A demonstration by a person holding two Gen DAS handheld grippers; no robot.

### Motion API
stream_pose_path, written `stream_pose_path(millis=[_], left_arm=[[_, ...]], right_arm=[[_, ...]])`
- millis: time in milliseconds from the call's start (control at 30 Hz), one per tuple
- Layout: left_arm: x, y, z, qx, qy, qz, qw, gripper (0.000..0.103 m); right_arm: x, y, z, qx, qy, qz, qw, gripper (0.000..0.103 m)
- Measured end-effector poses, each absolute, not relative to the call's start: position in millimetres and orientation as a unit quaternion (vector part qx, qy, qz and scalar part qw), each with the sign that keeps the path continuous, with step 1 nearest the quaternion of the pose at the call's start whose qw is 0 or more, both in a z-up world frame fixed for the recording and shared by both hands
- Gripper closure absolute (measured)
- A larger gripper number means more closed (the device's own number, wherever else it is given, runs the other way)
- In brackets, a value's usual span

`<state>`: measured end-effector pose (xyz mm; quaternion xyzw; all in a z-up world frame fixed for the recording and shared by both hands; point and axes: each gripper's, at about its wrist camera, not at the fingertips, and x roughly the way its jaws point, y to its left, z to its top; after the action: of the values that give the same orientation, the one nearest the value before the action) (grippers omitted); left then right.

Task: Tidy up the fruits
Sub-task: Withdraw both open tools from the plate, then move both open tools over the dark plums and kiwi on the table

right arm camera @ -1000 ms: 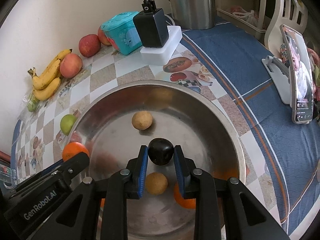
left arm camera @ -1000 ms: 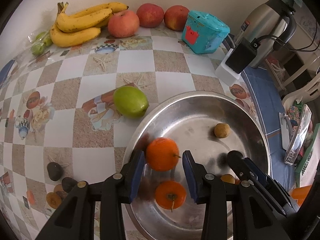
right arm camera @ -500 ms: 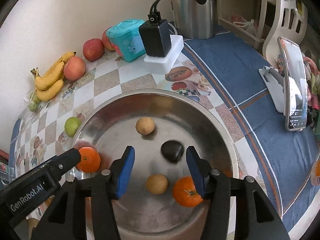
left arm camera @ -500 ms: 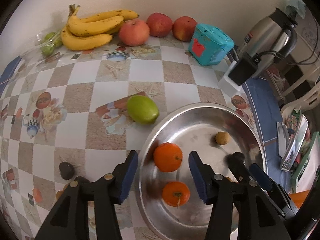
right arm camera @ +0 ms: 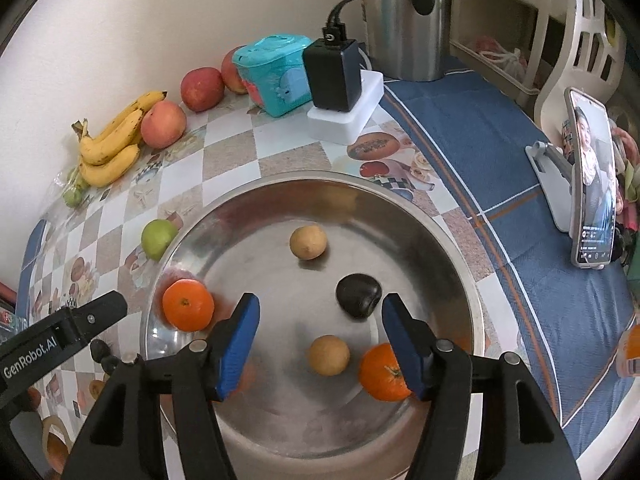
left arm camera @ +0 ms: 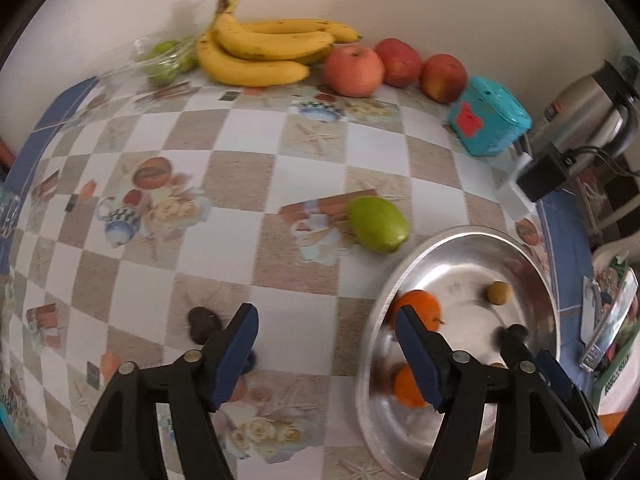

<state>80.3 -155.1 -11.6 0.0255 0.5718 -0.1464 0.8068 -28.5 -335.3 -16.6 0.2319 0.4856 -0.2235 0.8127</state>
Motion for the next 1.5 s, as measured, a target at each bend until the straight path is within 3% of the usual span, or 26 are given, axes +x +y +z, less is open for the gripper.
stream_pose_path(millis=[867,1000,1100,1300,1400,1500], left_arm=[[90,-121,-18,-0.012,0.588,-0.104,0.802,0.029],[90,-121,-23,-0.009,0.592,-0.097,0.8,0.017],[90,-120,-27,-0.007,0.597,-0.09,0.798,0.016],[90,-117,-33,-0.004,0.601,-0.074,0.796,0.016],[90,-117,-34,-0.004,0.601,-0.07,0.796,0.007],[90,-117,-35,-0.004,0.601,-0.067,0.796,0.006]], right_arm=[[-20,-311,-13,0.209,0.501,-0.194,0.817,0.038],[-19,-311,-14,0.207,0.502,-0.194,0.817,0.038],[-19,-310,-16,0.206,0.506,-0.194,0.815,0.033],[-18,-308,-19,0.202,0.513,-0.19,0.813,0.032],[-18,-307,-19,0.2,0.513,-0.189,0.813,0.031],[-17,-306,-20,0.196,0.514,-0.189,0.813,0.025]])
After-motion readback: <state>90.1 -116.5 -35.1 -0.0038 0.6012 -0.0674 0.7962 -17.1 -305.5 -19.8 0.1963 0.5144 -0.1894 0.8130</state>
